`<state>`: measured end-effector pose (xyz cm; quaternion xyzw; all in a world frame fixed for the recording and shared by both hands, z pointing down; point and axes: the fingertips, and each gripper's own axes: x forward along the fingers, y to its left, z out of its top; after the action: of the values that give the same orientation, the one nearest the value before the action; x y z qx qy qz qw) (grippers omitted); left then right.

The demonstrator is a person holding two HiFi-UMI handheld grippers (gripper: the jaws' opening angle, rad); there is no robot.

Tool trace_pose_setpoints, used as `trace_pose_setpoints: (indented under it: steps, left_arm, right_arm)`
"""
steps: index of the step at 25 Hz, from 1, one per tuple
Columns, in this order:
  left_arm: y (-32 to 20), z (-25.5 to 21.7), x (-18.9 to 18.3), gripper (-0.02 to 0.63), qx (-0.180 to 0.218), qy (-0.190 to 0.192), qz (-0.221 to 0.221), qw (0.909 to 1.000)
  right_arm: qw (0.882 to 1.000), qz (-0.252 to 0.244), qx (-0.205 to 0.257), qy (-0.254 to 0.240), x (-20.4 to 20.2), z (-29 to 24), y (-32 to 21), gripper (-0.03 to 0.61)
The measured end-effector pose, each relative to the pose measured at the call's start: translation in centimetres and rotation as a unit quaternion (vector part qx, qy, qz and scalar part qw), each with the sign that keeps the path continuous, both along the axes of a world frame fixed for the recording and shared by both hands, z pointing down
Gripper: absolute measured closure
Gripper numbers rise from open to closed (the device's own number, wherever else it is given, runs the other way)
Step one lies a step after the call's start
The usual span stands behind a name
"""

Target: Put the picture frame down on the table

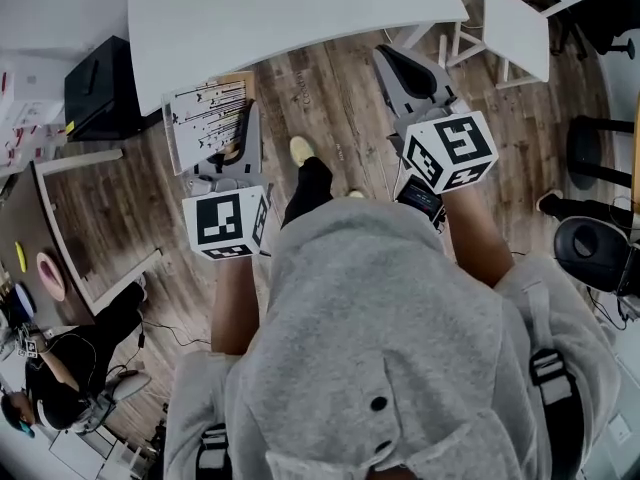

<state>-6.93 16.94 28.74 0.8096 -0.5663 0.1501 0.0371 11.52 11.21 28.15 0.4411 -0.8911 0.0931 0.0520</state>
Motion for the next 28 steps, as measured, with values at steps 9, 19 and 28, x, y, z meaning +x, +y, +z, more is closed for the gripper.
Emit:
trace_pose_setpoints:
  steps: [9, 19, 28]
  left_arm:
    - [-4.5, 0.7, -2.9, 0.506, -0.016, 0.001, 0.003, 0.9999]
    - [-8.1, 0.2, -6.7, 0.506, -0.011, 0.013, 0.0, 0.9999]
    - [-11.0, 0.8, -10.5, 0.506, -0.007, 0.02, 0.016, 0.9996]
  right_arm:
    - [1.0, -0.009, -0.011, 0.015, -3.6, 0.0, -4.4, 0.551]
    - [1.0, -0.005, -0.008, 0.012, -7.7, -1.2, -8.4, 0.551]
    - [1.0, 0.002, 0.0, 0.022, -11.6, -1.6, -11.0, 0.551]
